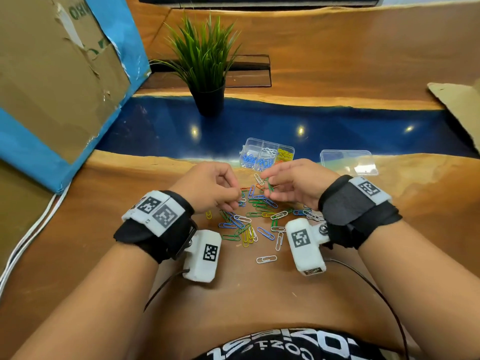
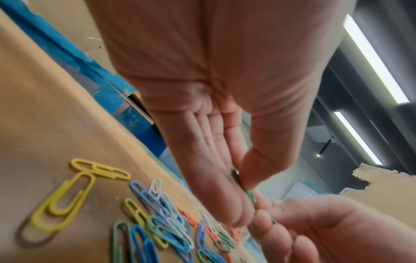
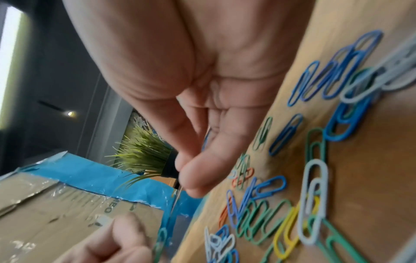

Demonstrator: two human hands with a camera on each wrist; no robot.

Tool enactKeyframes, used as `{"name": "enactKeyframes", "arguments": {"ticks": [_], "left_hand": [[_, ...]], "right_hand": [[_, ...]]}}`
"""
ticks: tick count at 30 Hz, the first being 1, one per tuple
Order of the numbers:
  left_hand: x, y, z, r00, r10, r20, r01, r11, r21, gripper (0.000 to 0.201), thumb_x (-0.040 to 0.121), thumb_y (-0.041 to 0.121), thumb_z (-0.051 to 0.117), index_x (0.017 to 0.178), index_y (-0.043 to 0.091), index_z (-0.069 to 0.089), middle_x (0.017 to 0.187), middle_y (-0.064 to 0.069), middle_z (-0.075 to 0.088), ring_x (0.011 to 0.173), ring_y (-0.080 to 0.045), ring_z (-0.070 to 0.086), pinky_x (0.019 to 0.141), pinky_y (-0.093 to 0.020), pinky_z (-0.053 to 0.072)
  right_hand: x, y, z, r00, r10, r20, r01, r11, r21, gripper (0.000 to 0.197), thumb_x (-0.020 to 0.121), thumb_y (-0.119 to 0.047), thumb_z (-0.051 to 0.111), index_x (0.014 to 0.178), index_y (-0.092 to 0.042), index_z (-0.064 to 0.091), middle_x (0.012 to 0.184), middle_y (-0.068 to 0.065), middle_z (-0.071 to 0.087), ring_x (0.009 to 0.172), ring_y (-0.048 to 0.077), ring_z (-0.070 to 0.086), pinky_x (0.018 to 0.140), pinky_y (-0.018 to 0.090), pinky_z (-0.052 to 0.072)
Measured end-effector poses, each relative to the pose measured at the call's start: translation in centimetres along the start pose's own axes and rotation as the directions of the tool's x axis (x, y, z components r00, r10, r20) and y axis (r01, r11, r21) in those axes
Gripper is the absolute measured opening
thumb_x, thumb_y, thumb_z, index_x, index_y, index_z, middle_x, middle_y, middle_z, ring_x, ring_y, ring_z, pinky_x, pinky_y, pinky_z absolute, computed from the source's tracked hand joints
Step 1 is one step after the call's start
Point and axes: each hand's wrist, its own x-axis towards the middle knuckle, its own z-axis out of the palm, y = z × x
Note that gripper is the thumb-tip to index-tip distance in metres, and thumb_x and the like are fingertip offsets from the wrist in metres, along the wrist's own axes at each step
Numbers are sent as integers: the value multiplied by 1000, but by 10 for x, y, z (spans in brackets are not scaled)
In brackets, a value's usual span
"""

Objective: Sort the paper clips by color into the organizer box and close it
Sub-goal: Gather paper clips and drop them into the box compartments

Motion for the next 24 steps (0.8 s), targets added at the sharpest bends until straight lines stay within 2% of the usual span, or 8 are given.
{"name": "enactKeyframes", "arguments": {"ticks": [2,5,7,10,13,16,20,24], "left_hand": [[-1,-1,2,1000,14,8,-13,996,-86,20,83,-13,55,81,7,54,59,-8,60,49,-10,66,51,-21,57],[1,-5,5,999,-4,34,8,993,-121,29,89,-12,42,90,14,57,67,-8,55,49,-7,65,50,-18,56],[2,-8,6,998,-50,41,53,996,-77,34,91,-9,35,84,15,59,66,-9,52,45,-5,62,48,-16,54],[2,-9,6,994,-101,50,101,995,-9,36,88,-10,31,70,12,53,59,-13,50,36,-6,52,42,-15,46],[1,-7,8,992,-118,53,121,992,-42,34,85,-11,27,66,12,43,57,-6,37,32,-5,40,33,-14,30],[1,-8,7,987,-154,46,158,984,-79,32,87,-8,32,68,15,42,58,-1,30,32,-3,30,36,-12,22],[-1,-12,0,998,-65,18,53,926,373,21,85,8,58,70,22,54,54,4,39,45,-9,34,46,-20,29],[-6,-2,-4,1000,9,-24,8,780,626,11,81,16,67,83,27,70,52,9,42,49,-5,39,44,-9,31]], "right_hand": [[0,-2,4,1000,21,-9,-21,1000,20,20,91,1,43,85,-10,58,71,7,54,55,16,58,46,19,51],[3,-3,9,999,49,1,-49,998,-26,11,89,-12,47,78,-13,49,64,3,44,49,15,40,40,19,34],[6,0,10,1000,-7,-4,6,964,-268,14,87,-18,55,74,-14,50,61,2,41,48,14,34,41,20,27],[6,1,12,990,-131,52,128,671,-730,10,79,-26,70,77,-17,65,64,-1,55,57,13,49,55,24,41],[4,-1,14,989,-141,54,121,528,-840,9,75,-24,76,75,-19,69,70,-5,63,69,12,58,63,22,46],[6,-3,21,988,-151,45,98,365,-926,11,76,-22,74,84,-14,72,83,-1,70,83,16,65,72,26,53],[8,-1,27,983,-172,60,96,210,-973,20,78,-24,72,91,-8,72,92,7,72,89,22,66,78,32,57],[7,-1,26,983,-172,67,101,195,-976,17,80,-18,67,90,-6,72,92,10,71,89,25,66,77,33,57]]}}
